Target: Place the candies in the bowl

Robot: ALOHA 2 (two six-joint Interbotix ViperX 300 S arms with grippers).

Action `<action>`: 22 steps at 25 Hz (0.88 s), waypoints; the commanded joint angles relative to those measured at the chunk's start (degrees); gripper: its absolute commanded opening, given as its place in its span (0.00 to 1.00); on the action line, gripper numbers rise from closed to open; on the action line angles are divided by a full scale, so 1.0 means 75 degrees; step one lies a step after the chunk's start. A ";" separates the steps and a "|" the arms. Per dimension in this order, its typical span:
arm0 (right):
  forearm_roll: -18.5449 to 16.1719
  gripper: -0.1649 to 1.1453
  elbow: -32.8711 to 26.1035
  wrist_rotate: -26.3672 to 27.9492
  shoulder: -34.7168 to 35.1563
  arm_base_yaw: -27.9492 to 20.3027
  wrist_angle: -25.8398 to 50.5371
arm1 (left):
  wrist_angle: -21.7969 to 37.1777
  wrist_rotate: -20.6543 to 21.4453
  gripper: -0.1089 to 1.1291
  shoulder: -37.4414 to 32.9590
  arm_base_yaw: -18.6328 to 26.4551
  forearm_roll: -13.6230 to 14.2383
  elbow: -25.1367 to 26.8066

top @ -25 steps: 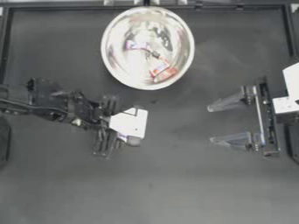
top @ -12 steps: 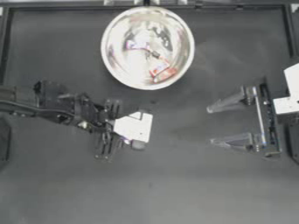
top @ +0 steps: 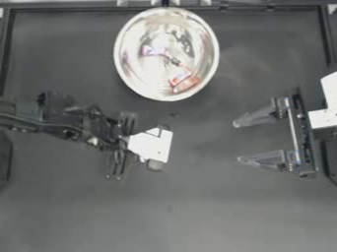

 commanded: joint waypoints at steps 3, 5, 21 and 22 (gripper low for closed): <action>0.0000 0.88 -0.0070 -0.0012 -0.0023 0.0000 -0.0047 | -0.0105 0.0281 0.34 -0.1453 0.0469 -0.0012 -0.0375; 0.0000 0.88 -0.0059 0.0000 -0.0023 0.0000 -0.0047 | -0.0129 0.0410 0.34 -0.1676 0.0656 -0.0012 -0.0516; 0.0012 0.88 0.0000 0.0000 0.0082 0.0000 -0.0281 | -0.0563 0.1453 0.33 -0.0410 0.2789 -0.0105 -0.2004; 0.0012 0.88 0.0000 0.0000 0.0105 0.0000 -0.0293 | -0.0563 0.1488 0.33 -0.0246 0.2871 -0.0141 -0.2133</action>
